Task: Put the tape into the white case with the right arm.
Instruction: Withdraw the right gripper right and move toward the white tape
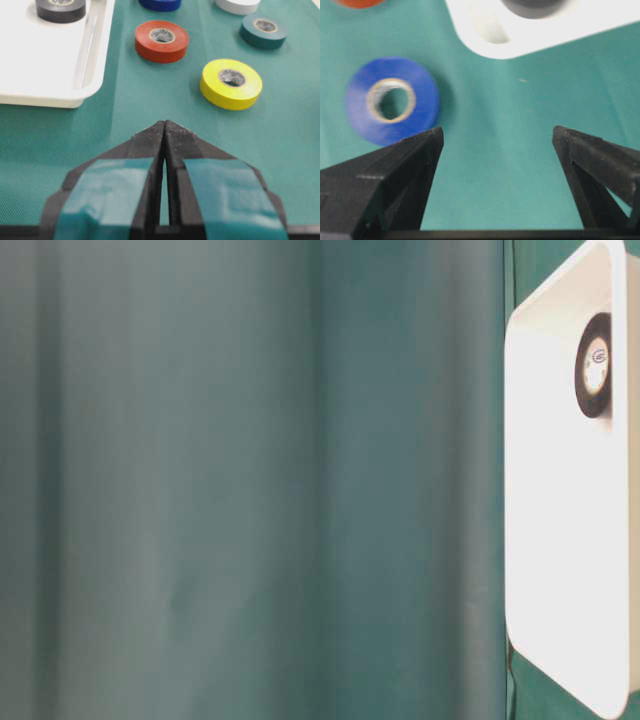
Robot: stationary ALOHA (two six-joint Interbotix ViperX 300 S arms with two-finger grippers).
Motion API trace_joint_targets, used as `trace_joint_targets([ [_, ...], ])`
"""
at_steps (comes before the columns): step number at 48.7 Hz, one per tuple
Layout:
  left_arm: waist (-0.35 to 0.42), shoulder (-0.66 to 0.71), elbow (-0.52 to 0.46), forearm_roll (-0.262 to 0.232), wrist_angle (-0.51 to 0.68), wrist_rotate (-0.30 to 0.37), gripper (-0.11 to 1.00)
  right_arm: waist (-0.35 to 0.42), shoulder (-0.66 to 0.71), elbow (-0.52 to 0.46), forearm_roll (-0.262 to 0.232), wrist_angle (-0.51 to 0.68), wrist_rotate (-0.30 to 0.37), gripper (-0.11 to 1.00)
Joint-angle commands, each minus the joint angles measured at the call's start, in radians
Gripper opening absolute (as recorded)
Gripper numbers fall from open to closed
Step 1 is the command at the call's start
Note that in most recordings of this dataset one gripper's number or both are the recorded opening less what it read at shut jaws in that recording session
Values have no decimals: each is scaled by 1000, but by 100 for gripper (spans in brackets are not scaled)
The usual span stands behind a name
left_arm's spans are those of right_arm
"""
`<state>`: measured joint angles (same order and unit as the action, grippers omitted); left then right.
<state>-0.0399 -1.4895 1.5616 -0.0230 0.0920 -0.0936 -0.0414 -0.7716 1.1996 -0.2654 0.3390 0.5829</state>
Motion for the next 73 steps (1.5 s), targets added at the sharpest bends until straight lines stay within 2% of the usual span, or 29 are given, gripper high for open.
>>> trace_joint_targets([
  [1,2,18,-14,-2,-9,0,0,49,-6,-2,-3,-29,-3,71],
  [5,3,18,-14,-2,-9,0,0,92,-15,12,-14,-49,-5,71],
  [18,2,18,-15,-2,-9,0,0,215,-52,69,-121,-112,-5,71],
  [26,2,18,-15,-2,-9,0,0,284,-72,91,-155,-133,-5,71],
  [52,2,18,-14,-2,-9,0,0,308,-78,115,-160,-135,-6,71],
  [60,2,18,-14,-2,-9,0,0,310,-74,109,-160,-170,-5,71],
  [73,2,18,-14,-2,-9,0,0,337,34,67,-160,-233,-6,71],
])
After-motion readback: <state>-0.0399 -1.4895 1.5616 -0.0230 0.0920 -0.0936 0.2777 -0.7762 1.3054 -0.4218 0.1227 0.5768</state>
